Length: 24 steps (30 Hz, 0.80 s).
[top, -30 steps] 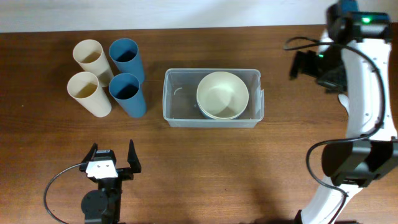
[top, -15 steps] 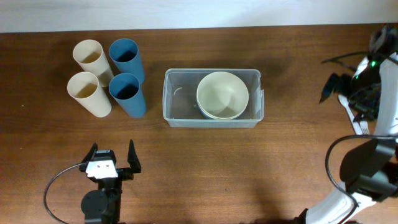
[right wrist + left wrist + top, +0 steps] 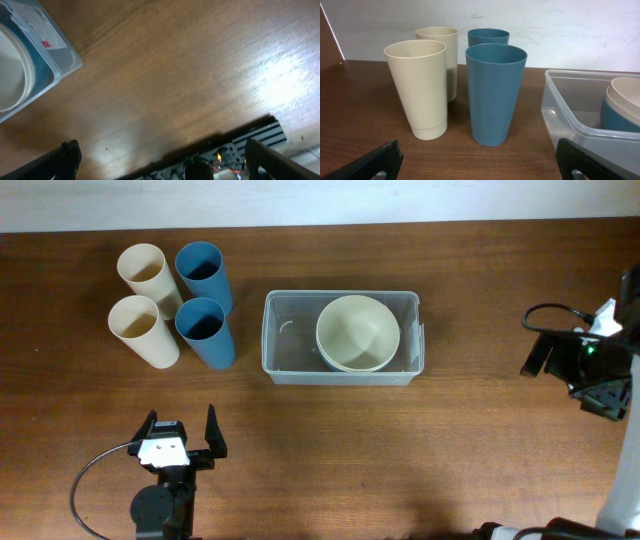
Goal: Pack container
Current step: 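Move the left gripper over the front blue cup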
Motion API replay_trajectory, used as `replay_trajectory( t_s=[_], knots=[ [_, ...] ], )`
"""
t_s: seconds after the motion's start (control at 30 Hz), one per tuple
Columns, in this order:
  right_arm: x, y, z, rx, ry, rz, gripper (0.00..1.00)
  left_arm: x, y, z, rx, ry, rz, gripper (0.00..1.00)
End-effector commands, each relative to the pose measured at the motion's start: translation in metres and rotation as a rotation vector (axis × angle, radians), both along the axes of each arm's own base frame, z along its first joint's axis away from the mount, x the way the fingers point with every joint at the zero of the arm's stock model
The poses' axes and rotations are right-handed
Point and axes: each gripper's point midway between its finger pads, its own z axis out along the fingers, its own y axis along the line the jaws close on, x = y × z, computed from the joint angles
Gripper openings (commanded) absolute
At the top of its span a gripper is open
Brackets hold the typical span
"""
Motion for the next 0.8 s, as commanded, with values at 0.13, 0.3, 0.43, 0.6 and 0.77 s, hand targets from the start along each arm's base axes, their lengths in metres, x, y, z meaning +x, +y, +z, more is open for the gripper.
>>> replay_trajectory(
  t_s=[0.13, 0.3, 0.43, 0.6, 0.77],
  knots=[
    [-0.019, 0.003, -0.034, 0.008, 0.1, 0.005, 0.99, 0.0, -0.003, -0.002, 0.007, 0.007, -0.015, 1.0],
    [-0.025, 0.005, -0.07, 0.031, 0.162, 0.007, 0.99, 0.0, -0.001, -0.001, 0.008, 0.002, -0.007, 1.0],
    [-0.018, 0.001, -0.076, 0.017, 0.139, 0.006, 0.99, 0.001, -0.01, 0.007, 0.004, -0.029, -0.059, 1.0],
    [-0.012, -0.005, -0.077, -0.016, 0.115, 0.005, 0.99, -0.004, -0.052, 0.034, 0.003, -0.14, -0.306, 1.0],
    [-0.006, -0.006, -0.076, -0.016, 0.092, 0.006, 0.99, -0.013, -0.075, 0.046, 0.012, -0.177, -0.446, 1.0]
  ],
)
